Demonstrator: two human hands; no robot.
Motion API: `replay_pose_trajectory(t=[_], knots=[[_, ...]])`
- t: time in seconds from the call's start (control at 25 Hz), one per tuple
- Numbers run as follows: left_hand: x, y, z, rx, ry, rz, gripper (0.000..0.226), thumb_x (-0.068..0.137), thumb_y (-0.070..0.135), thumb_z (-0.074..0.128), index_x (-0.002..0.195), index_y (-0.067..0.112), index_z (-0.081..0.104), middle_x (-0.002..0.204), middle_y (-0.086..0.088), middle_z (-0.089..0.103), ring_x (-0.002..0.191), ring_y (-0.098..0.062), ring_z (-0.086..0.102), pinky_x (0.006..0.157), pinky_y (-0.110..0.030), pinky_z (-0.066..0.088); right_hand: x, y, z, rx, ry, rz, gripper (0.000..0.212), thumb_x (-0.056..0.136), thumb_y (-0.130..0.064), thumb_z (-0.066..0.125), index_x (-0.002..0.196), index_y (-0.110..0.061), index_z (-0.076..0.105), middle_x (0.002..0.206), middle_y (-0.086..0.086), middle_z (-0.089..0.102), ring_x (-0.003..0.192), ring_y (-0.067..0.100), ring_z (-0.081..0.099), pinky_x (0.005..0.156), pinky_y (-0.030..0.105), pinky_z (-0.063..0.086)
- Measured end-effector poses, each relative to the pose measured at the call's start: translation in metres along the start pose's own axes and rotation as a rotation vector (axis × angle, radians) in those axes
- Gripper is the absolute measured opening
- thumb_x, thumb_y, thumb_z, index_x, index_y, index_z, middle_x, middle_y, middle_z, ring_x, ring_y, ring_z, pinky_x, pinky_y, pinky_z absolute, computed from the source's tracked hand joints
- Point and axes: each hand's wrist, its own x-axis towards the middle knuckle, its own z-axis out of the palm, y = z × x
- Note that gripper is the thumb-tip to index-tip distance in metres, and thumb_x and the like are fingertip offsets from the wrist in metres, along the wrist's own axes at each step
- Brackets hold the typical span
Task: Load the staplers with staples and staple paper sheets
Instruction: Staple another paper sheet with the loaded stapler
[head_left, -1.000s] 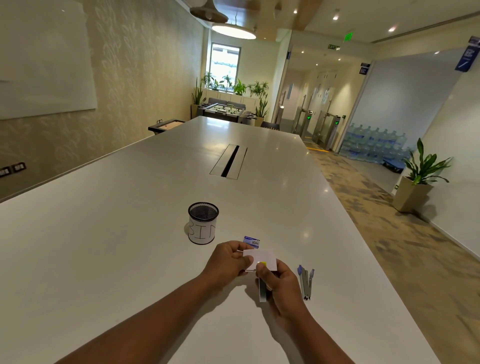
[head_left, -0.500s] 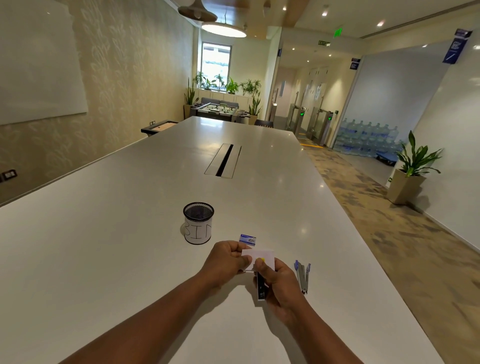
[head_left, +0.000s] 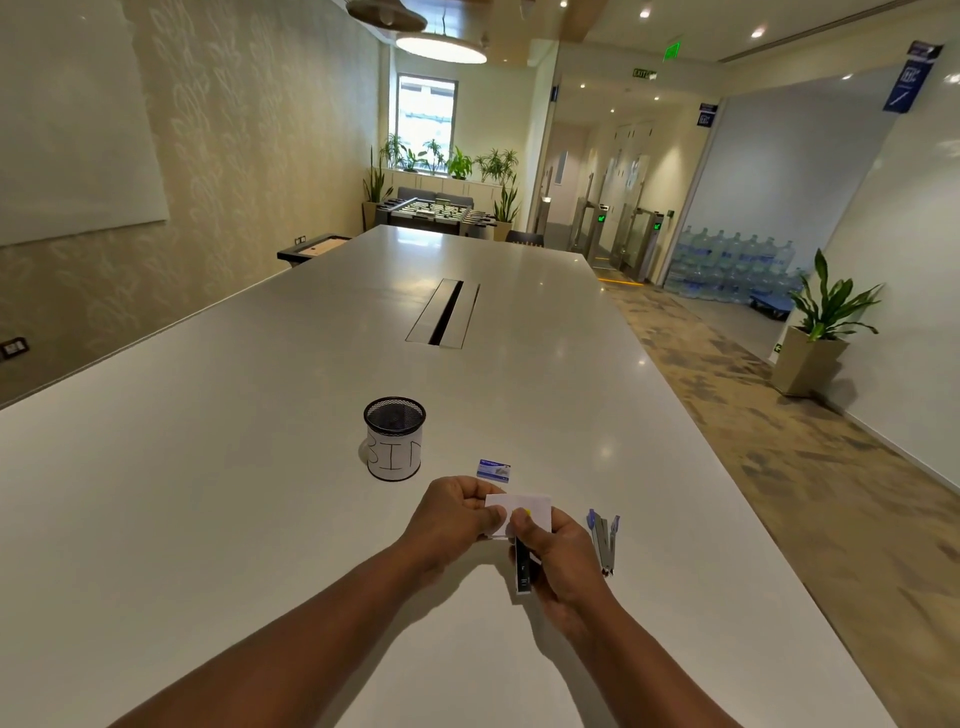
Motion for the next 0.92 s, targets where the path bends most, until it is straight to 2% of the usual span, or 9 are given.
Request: replay_pose_trajectory(t=[0.16, 0.28, 0.36, 0.48, 0.56, 0.68, 0.76, 0.84, 0.92], knots=[[0.000, -0.003, 0.001, -0.011, -0.014, -0.016, 0.018, 0.091, 0.000, 0.070, 0.100, 0.016, 0.070, 0.094, -0.004, 0.077, 0.087, -0.018, 0.073, 0.071, -0.023, 0.060, -0.004, -0.002, -0.001, 0.028, -0.006, 0.026, 0.022, 0.088, -0.018, 0.070, 0.108, -0.009, 0.071, 0.086, 0.008, 0.077, 0.076, 0.020, 0.068, 0.067, 0.030, 0.057], [0.004, -0.004, 0.001, 0.017, -0.012, -0.042, 0.017, 0.092, 0.002, 0.070, 0.105, 0.012, 0.070, 0.097, -0.004, 0.076, 0.091, -0.020, 0.073, 0.075, -0.027, 0.062, -0.003, -0.001, -0.002, -0.042, -0.014, 0.038, 0.025, 0.090, -0.025, 0.070, 0.111, -0.011, 0.072, 0.094, 0.011, 0.078, 0.079, 0.021, 0.069, 0.068, 0.031, 0.057], [0.008, -0.006, -0.001, 0.020, 0.000, -0.082, 0.017, 0.092, 0.001, 0.068, 0.104, 0.012, 0.070, 0.098, -0.004, 0.075, 0.090, -0.020, 0.073, 0.072, -0.026, 0.062, -0.001, 0.001, -0.003, -0.126, -0.021, 0.034, 0.026, 0.090, -0.030, 0.072, 0.110, -0.014, 0.072, 0.095, 0.009, 0.078, 0.080, 0.020, 0.069, 0.071, 0.031, 0.057], [0.016, -0.010, -0.007, -0.047, 0.080, -0.135, 0.017, 0.092, -0.001, 0.067, 0.101, 0.013, 0.070, 0.100, -0.009, 0.075, 0.083, -0.019, 0.071, 0.063, -0.025, 0.058, 0.003, 0.002, -0.006, -0.231, 0.008, 0.006, 0.021, 0.088, -0.027, 0.076, 0.105, -0.016, 0.073, 0.091, 0.004, 0.078, 0.079, 0.017, 0.070, 0.071, 0.029, 0.056], [0.024, -0.012, -0.013, -0.090, 0.159, -0.162, 0.017, 0.092, -0.002, 0.066, 0.101, 0.012, 0.070, 0.102, -0.011, 0.074, 0.084, -0.020, 0.069, 0.067, -0.029, 0.060, 0.009, 0.002, -0.009, -0.299, 0.084, -0.029, 0.012, 0.086, -0.018, 0.078, 0.097, -0.015, 0.073, 0.088, 0.003, 0.077, 0.081, 0.018, 0.070, 0.072, 0.028, 0.056], [0.031, -0.014, -0.017, -0.096, 0.197, -0.192, 0.017, 0.092, -0.003, 0.065, 0.102, 0.011, 0.069, 0.099, -0.009, 0.073, 0.084, -0.020, 0.067, 0.072, -0.031, 0.059, 0.021, 0.001, -0.016, -0.489, 0.271, -0.107, 0.009, 0.081, -0.010, 0.078, 0.085, -0.014, 0.071, 0.079, 0.002, 0.073, 0.073, 0.018, 0.064, 0.068, 0.029, 0.049], [0.034, -0.015, -0.017, -0.093, 0.192, -0.194, 0.020, 0.092, -0.005, 0.063, 0.106, 0.008, 0.069, 0.095, -0.008, 0.073, 0.080, -0.018, 0.067, 0.065, -0.027, 0.057, 0.030, 0.000, -0.020, -0.734, 0.356, -0.190, 0.015, 0.078, -0.018, 0.077, 0.083, -0.008, 0.067, 0.076, 0.008, 0.071, 0.069, 0.022, 0.062, 0.063, 0.030, 0.045], [0.037, -0.016, -0.017, -0.083, 0.186, -0.197, 0.020, 0.092, -0.006, 0.062, 0.106, 0.007, 0.068, 0.092, -0.006, 0.072, 0.077, -0.016, 0.066, 0.057, -0.021, 0.055, 0.040, 0.003, -0.023, -0.961, 0.395, -0.266, 0.028, 0.077, -0.028, 0.077, 0.087, -0.006, 0.062, 0.078, 0.006, 0.069, 0.075, 0.026, 0.064, 0.068, 0.035, 0.048], [0.041, -0.018, -0.016, -0.087, 0.182, -0.206, 0.021, 0.093, -0.006, 0.061, 0.107, 0.007, 0.068, 0.092, -0.005, 0.072, 0.077, -0.016, 0.066, 0.056, -0.021, 0.054, 0.047, 0.006, -0.023, -1.068, 0.422, -0.297, 0.030, 0.080, -0.036, 0.072, 0.090, -0.011, 0.060, 0.081, 0.003, 0.068, 0.079, 0.027, 0.064, 0.071, 0.037, 0.049]])
